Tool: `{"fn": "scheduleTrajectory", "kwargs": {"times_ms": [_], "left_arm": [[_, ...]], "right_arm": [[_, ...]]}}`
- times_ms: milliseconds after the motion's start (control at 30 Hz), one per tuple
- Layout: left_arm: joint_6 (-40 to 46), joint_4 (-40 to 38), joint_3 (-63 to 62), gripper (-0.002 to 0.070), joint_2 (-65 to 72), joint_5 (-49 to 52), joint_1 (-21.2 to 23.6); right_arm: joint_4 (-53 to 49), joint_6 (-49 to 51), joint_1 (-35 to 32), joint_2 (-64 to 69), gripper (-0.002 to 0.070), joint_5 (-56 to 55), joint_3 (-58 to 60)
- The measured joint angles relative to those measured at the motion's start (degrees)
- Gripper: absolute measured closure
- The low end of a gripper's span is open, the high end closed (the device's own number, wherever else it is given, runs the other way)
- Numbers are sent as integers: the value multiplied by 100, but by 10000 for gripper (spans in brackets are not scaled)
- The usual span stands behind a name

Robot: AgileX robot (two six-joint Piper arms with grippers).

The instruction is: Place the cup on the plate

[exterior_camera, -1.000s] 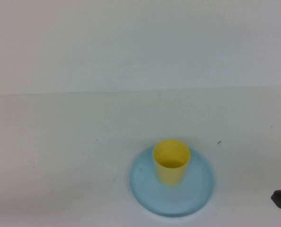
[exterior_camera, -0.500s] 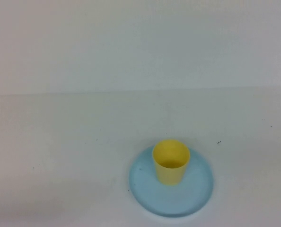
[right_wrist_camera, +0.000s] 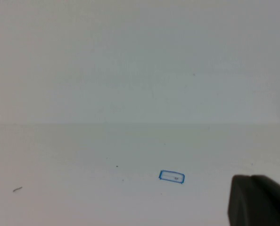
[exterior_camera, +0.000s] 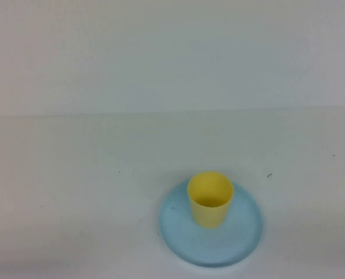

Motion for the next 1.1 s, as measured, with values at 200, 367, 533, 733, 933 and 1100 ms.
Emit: {"fn": "scheduleTrajectory", "kwargs": {"times_ms": [200,367,533,733,933,1100], "left_arm": [[3287,-2769,0,673,0,163,0],[3529,-2943,0,673,0,681,0],[3283,-2943,0,673,0,1222,0],[3270,-2943,0,673,0,1297,0],[3270,-2943,0,673,0,1274,0],[3270,-2943,0,674,0,1274,0]], "right_arm": [[22,227,-22,-64,676,93,11],[48,260,-22,-64,676,390,11],[339,188,-22,-64,676,1071,11],[1854,-1320,-22,-176,676,1814,11],[2414,-2153,-22,-459,676,1987,11],[2487,-2167,-22,-472,676,1987,11]]}}
